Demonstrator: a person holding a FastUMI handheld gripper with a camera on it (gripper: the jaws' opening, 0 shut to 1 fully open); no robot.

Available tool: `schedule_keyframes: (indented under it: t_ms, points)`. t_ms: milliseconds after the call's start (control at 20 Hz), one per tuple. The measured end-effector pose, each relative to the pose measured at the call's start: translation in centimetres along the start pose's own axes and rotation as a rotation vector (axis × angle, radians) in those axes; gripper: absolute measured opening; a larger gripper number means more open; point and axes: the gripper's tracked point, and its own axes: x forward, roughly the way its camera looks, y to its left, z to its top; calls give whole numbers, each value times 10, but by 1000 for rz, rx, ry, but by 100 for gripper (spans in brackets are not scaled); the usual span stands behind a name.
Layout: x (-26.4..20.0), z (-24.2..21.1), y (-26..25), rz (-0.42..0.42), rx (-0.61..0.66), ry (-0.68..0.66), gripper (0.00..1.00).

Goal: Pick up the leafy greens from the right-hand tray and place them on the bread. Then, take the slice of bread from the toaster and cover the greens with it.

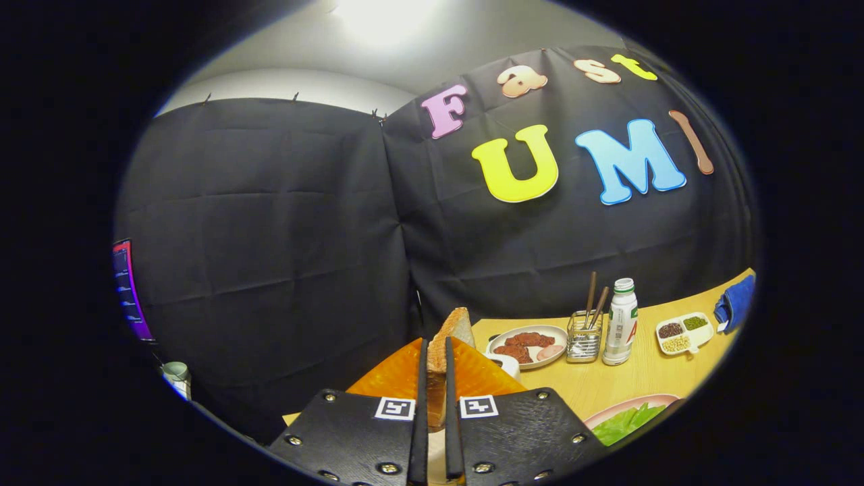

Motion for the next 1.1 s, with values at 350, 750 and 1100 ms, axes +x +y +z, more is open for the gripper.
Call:
schedule_keyframes:
  t_ms: [350,750,1100]
  points:
    - [-32,22,-37,-56,-12,-30,10]
    - [-82,-31,-125,-229,20,69,10]
    - [-105,-106,-171,-322,153,195,10]
